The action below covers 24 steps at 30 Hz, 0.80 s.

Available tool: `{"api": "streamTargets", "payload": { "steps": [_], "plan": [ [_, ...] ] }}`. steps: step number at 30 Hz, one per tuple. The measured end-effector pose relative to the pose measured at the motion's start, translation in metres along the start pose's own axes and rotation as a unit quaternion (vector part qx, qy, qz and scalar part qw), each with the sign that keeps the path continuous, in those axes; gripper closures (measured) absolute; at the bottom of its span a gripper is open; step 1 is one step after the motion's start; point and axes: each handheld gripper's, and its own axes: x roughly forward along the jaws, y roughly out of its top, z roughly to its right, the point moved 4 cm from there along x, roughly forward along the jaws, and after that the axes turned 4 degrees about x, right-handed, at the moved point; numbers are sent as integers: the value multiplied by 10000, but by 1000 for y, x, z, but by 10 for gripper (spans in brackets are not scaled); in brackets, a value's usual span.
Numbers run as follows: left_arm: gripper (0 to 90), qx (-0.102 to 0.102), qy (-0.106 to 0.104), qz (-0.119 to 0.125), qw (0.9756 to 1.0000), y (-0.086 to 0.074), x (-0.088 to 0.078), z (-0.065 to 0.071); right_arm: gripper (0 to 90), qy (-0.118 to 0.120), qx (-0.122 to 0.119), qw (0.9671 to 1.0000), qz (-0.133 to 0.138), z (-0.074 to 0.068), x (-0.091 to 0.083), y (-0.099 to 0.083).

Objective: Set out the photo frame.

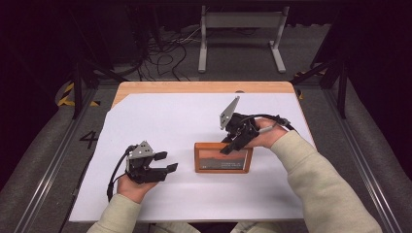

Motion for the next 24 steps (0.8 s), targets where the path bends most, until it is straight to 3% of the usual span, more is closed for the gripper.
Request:
{"api": "streamTargets", "payload": {
  "steps": [2, 5, 7, 8, 10, 11, 15, 19, 24],
  "plan": [
    [384, -12, -1, 0, 10000, 0, 0, 0, 676, -127, 5, 9999, 45, 2, 0, 0],
    [384, -9, 9, -5, 10000, 0, -1, -1, 481, -245, 140, 9994, 185, 8, -3, 0],
    [384, -13, 13, 3, 10000, 0, -1, 0, 439, -214, 252, 9991, 249, 11, -4, -1],
    [384, -12, 15, 1, 10000, 0, -1, 0, 352, -282, 435, 9977, 428, 15, -9, -2],
    [384, -14, 4, 4, 10000, 0, -1, -1, 335, -297, 497, 9972, 477, 16, -11, -3],
    [384, 2, 9, 12, 10000, 0, -1, -1, 317, -323, 587, 9952, 713, 17, -17, -5],
    [384, 18, 16, 19, 10000, 1, 0, 0, 286, -366, 625, 9940, 816, 15, -22, -9],
    [382, 28, 29, 46, 10000, 2, -1, 1, 188, -589, 809, 9908, 916, 14, -29, -16],
    [371, 19, 46, 83, 10000, 4, -2, 1, 154, -885, 943, 9852, 1126, 9, -41, -27]
  ]
}}
